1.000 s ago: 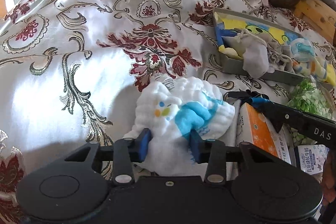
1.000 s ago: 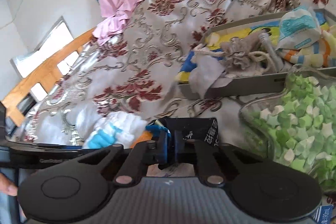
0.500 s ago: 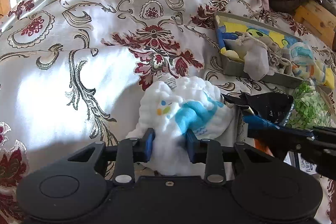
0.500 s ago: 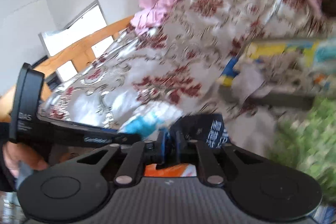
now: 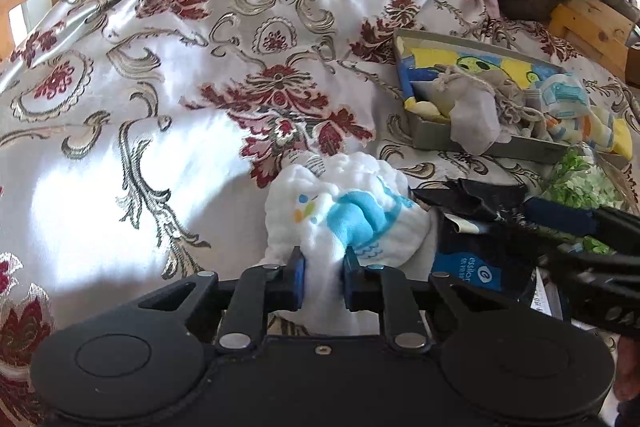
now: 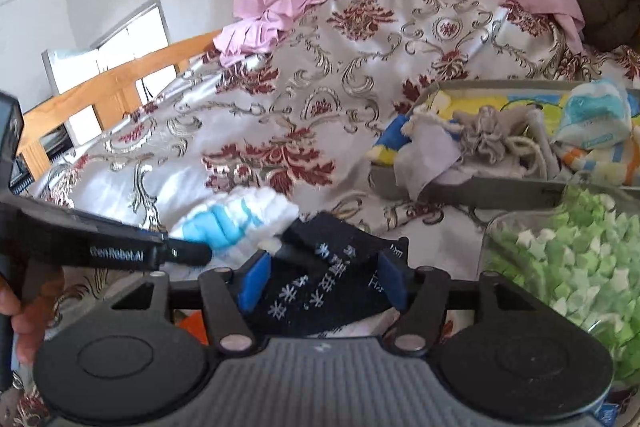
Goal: Organize soft objects
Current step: 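Lift the cloth and black sock and carry them over the tray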
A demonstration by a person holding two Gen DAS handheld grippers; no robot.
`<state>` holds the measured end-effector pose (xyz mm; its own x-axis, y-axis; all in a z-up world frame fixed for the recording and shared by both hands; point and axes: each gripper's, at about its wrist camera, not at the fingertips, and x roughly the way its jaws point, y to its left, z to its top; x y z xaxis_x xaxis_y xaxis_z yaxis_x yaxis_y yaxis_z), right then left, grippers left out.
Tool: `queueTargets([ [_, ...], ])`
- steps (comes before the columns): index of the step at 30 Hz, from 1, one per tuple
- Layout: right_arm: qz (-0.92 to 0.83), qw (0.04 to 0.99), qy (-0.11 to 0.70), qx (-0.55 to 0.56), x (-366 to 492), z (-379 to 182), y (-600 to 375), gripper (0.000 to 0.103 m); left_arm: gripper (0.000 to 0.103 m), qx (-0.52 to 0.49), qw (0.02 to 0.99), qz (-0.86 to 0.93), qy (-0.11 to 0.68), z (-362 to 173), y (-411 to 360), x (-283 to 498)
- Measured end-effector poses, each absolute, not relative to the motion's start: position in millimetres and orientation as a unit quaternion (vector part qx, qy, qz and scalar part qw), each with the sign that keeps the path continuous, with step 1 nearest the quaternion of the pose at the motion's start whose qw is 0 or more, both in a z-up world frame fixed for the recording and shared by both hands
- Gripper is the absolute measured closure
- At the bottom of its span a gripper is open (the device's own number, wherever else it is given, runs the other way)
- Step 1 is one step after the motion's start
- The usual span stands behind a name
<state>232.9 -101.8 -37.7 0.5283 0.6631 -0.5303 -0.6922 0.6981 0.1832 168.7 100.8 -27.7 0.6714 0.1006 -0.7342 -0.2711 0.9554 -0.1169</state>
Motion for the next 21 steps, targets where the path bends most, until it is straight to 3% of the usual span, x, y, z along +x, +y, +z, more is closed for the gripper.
queueTargets([
  [12,0.376,0.878,0.290,-0.052,230.7,-36.6,-100.6,0.091,0.086,-0.096,0.926,0.098,0.352,-10.5,88.0,175.6],
  [21,0.348,0.900,0.247,-0.083,225.0,-34.9,-103.2,0.098,0.086,-0.085,0.937,0.099,0.323,-0.9,78.9,179.7],
])
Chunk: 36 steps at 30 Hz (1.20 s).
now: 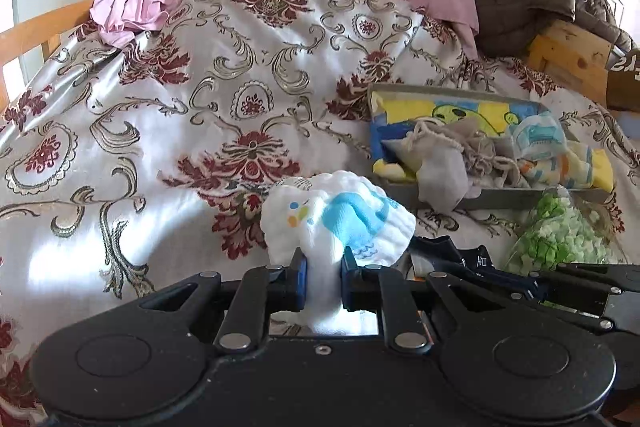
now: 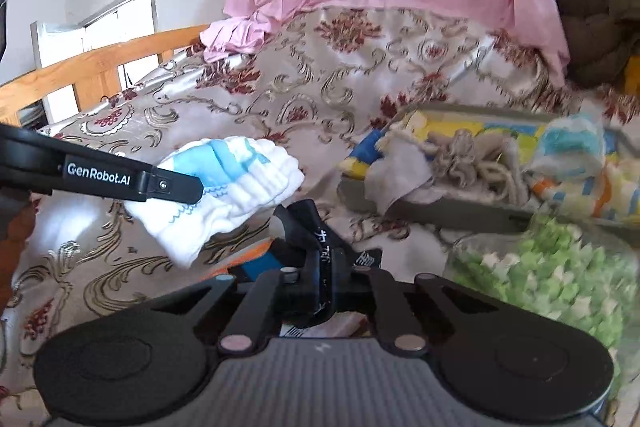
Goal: Organize soft objects
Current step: 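Lift the cloth and black sock and carry them over the tray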
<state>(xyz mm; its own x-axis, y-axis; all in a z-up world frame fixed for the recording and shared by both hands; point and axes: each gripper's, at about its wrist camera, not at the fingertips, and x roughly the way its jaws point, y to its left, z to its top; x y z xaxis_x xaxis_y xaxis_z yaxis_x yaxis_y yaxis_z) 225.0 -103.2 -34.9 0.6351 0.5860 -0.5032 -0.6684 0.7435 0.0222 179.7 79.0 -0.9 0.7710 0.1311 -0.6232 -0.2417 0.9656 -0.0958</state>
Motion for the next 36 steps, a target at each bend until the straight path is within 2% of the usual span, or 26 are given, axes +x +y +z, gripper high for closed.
queueTargets([
  [11,0.317,0.931,0.125,-0.131,221.5,-7.7,-109.2,0.098,0.086,-0.073,0.956,0.088,0.272,20.5,67.4,198.0],
  [21,0.235,0.969,0.057,-0.054,291.6,34.8,-175.5,0.098,0.086,-0.060,0.970,0.076,0.223,56.7,37.7,278.2],
  [25,0.206,0.976,0.059,-0.029,324.9,36.3,-206.8,0.098,0.086,-0.042,0.970,0.060,0.230,58.9,12.8,320.0],
  [36,0.157,0.975,0.152,0.036,379.5,15.9,-253.6,0.097,0.086,-0.028,0.961,0.001,0.275,26.3,-52.9,390.5],
])
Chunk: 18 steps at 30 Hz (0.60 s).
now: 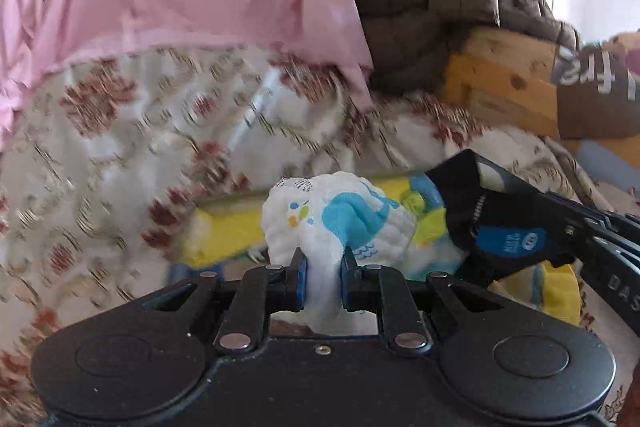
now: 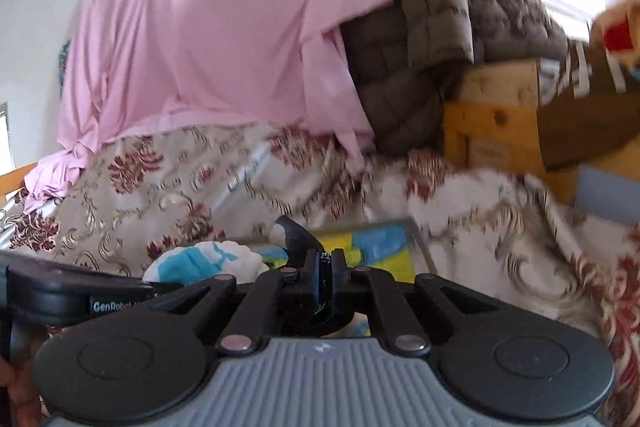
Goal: Organize soft objects
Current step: 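Lift the cloth and black sock and carry them over the tray, then open both tools to drop the cloth and sock into the tray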
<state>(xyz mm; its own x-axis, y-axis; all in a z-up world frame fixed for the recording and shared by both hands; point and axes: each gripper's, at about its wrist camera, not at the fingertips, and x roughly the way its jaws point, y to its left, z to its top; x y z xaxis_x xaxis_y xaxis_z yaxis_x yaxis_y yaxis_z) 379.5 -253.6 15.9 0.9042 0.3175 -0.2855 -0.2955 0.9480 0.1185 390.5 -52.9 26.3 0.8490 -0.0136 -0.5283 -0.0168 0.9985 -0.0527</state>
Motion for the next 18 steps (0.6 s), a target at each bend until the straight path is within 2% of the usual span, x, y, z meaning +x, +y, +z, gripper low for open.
queueTargets([
  [8,0.151,0.973,0.172,0.042,379.3,6.6,-249.7,0.085,0.079,-0.047,0.955,0.005,0.292,14.5,-52.3,392.7],
  [11,0.151,0.973,0.170,0.040,377.6,7.8,-248.5,0.067,0.075,-0.055,0.955,0.005,0.292,16.8,-49.1,391.2],
  [13,0.150,0.974,0.168,0.038,375.8,9.1,-248.7,0.060,0.074,-0.057,0.956,0.006,0.289,17.5,-48.9,388.7],
  [15,0.150,0.974,0.165,0.037,373.3,10.9,-250.0,0.047,0.069,-0.062,0.956,0.008,0.285,17.5,-48.5,385.7],
  [18,0.147,0.976,0.159,0.034,368.4,15.0,-253.6,0.037,0.060,-0.067,0.960,0.012,0.272,16.1,-48.4,379.5],
])
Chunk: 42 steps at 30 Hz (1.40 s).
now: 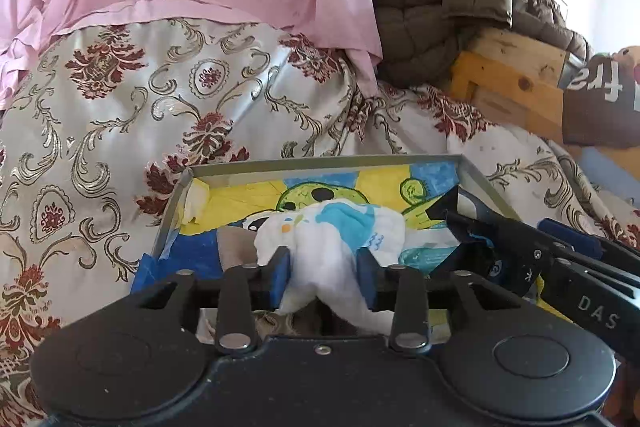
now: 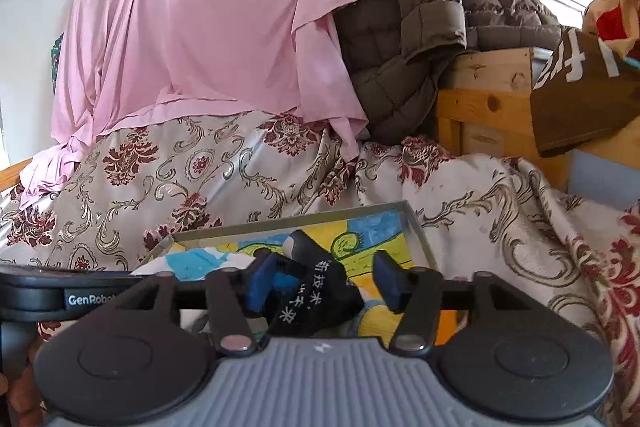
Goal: Organize soft objects
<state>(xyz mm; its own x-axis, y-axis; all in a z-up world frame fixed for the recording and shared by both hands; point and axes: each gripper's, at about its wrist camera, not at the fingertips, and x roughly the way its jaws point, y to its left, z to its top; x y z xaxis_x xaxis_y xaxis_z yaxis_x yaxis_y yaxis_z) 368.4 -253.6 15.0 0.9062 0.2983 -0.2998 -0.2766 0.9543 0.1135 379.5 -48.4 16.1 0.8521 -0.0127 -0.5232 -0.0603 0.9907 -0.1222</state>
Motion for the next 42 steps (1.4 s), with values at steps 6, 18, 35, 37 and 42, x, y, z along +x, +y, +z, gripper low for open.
queueTargets([
  [6,0.142,0.978,0.149,0.034,354.3,25.8,-260.9,0.019,0.047,-0.086,0.965,0.018,0.246,17.6,-48.6,360.1],
  [18,0.133,0.984,0.114,0.028,284.8,44.4,-263.1,0.002,0.019,-0.126,0.974,0.036,0.183,38.4,-38.0,277.3],
  [35,0.124,0.986,0.102,0.043,177.3,42.0,-276.7,0.000,0.001,-0.116,0.978,0.048,0.168,44.4,-25.2,160.6],
  [37,0.119,0.987,0.102,0.042,166.6,40.5,-276.9,0.000,0.001,-0.114,0.977,0.049,0.172,42.2,-25.7,150.8],
  [42,0.108,0.987,0.112,0.050,143.9,34.5,-280.1,0.000,0.001,-0.109,0.977,0.049,0.176,38.7,-25.1,129.4],
])
